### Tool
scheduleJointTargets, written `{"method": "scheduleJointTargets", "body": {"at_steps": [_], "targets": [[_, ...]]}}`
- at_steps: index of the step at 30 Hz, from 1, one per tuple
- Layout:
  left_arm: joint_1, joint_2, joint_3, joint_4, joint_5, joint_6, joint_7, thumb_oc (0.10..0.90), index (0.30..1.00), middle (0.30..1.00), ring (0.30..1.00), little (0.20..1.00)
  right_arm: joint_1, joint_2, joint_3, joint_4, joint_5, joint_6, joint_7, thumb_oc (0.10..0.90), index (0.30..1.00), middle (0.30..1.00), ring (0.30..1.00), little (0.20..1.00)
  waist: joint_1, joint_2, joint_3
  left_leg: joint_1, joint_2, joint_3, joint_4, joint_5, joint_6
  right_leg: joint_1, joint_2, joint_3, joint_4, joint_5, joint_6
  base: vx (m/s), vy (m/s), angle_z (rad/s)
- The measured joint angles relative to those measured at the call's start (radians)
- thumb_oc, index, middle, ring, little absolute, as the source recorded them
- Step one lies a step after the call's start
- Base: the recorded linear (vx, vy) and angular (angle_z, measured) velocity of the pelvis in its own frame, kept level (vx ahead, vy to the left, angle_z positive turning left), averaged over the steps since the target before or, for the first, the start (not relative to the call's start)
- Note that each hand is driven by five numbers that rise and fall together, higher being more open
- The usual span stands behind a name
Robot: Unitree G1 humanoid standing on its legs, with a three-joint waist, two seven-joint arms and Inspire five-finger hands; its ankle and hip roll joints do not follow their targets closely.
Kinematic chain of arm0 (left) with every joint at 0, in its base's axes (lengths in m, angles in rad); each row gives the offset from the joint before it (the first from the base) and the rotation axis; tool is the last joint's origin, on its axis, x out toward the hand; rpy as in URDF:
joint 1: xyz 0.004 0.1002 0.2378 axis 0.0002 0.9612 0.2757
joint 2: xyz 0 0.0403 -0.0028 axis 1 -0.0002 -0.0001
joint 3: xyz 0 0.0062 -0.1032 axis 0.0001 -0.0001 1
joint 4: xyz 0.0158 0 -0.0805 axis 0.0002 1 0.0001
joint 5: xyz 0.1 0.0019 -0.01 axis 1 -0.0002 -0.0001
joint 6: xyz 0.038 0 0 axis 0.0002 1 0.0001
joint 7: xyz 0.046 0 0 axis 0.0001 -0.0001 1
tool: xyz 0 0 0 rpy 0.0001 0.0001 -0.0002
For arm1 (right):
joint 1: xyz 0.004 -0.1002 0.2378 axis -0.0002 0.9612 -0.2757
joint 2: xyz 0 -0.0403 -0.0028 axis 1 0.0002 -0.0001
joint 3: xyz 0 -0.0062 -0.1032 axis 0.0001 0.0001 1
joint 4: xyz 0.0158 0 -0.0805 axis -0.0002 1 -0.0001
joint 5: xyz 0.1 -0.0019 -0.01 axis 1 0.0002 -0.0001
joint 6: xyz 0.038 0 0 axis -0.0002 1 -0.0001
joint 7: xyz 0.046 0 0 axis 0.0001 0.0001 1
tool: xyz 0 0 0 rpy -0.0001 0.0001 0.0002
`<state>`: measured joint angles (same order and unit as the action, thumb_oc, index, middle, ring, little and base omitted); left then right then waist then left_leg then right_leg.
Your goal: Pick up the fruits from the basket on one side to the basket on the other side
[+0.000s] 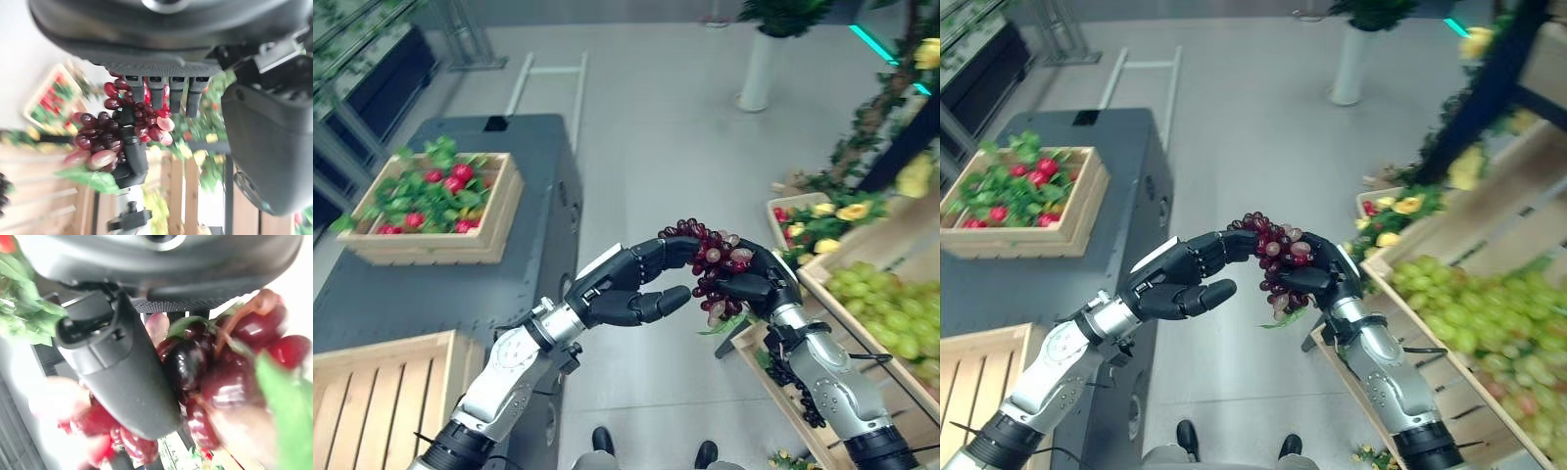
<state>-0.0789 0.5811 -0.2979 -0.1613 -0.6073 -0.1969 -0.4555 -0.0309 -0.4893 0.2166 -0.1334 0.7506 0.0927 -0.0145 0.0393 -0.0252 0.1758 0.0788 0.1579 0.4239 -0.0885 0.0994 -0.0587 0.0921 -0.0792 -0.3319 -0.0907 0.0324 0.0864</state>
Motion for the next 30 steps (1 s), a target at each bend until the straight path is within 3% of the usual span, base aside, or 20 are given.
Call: {"method": "scheduleJointTargets", "body": {"at_steps": [2,7,11,14,17,22,25,30], "targets": [[-0.010,-0.016,0.009,-0.003,0.000,-0.004,0.007,0.800,0.900,0.900,0.900,0.900,0.018,0.017,0.003,0.001,0.003,0.000,0.007,0.400,0.300,0.300,0.300,0.300,-0.018,-0.014,-0.006,-0.022,0.016,0.010,0.003,0.009,-0.011,-0.036,0.019,0.019,-0.004,-0.001,-0.010,-0.14,-0.317,-0.27],[-0.010,-0.041,0.003,-0.002,0.003,-0.005,0.015,0.800,0.900,0.900,0.900,0.900,0.046,0.024,0.003,0.008,0.004,0.003,0.034,0.400,0.300,0.300,0.300,0.300,-0.021,-0.012,-0.006,-0.016,0.027,-0.004,0.004,0.012,-0.017,-0.065,0.040,0.075,0.000,0.007,-0.023,-0.09,-0.168,-0.32],[-0.010,-0.041,0.005,-0.002,0.003,-0.005,0.016,0.800,0.900,0.900,0.900,0.900,0.057,0.025,0.002,0.009,0.014,0.017,0.061,0.400,0.300,0.300,0.300,0.300,0.000,-0.015,-0.005,0.007,0.014,-0.181,0.030,0.008,-0.015,-0.061,0.023,0.158,0.001,0.020,-0.015,0.01,-0.031,-0.52],[-0.014,-0.050,0.005,-0.001,0.003,-0.005,0.008,0.800,0.900,0.900,0.900,0.900,0.057,0.028,0.002,0.012,0.014,0.040,0.073,0.400,0.300,0.300,0.300,0.300,0.004,-0.025,0.000,-0.027,0.001,-0.213,0.168,-0.037,-0.038,-0.040,-0.006,0.194,0.001,0.023,-0.012,0.03,0.040,-0.27],[-0.014,-0.065,0.005,-0.020,0.003,-0.005,-0.004,0.800,0.900,0.900,0.900,0.900,0.050,0.021,-0.008,0.013,0.012,0.068,0.097,0.400,0.300,0.300,0.300,0.300,0.002,-0.004,-0.006,0.004,-0.021,-0.352,0.108,-0.081,-0.008,-0.058,0.004,0.247,0.001,0.026,-0.007,0.08,0.175,-0.32],[-0.011,-0.067,0.005,-0.015,0.002,0.022,-0.009,0.800,0.900,0.900,0.900,0.900,0.055,-0.033,-0.017,0.022,0.011,0.127,0.141,0.400,0.300,0.300,0.300,0.300,-0.015,0.001,-0.003,0.050,-0.037,-0.367,0.038,-0.126,-0.031,-0.093,-0.004,0.302,0.000,0.058,0.030,0.09,0.256,-0.46],[0.002,-0.066,0.010,-0.014,-0.037,0.072,-0.052,0.800,0.900,0.900,0.900,0.900,0.072,-0.018,-0.015,0.047,0.013,0.146,0.189,0.400,0.300,0.300,0.300,0.300,-0.019,0.001,-0.006,0.088,-0.086,-0.354,0.000,-0.126,0.002,-0.093,-0.047,0.318,0.001,0.071,0.048,0.09,0.344,-0.39],[0.006,-0.055,0.011,-0.014,-0.117,0.143,-0.167,0.800,0.900,0.900,0.900,0.900,0.099,0.005,-0.014,0.093,0.015,0.146,0.248,0.400,0.300,0.300,0.300,0.300,-0.020,0.000,-0.007,0.098,-0.122,-0.336,0.005,-0.133,0.027,-0.097,-0.076,0.318,0.005,0.090,0.075,0.03,0.310,-0.16]]}}
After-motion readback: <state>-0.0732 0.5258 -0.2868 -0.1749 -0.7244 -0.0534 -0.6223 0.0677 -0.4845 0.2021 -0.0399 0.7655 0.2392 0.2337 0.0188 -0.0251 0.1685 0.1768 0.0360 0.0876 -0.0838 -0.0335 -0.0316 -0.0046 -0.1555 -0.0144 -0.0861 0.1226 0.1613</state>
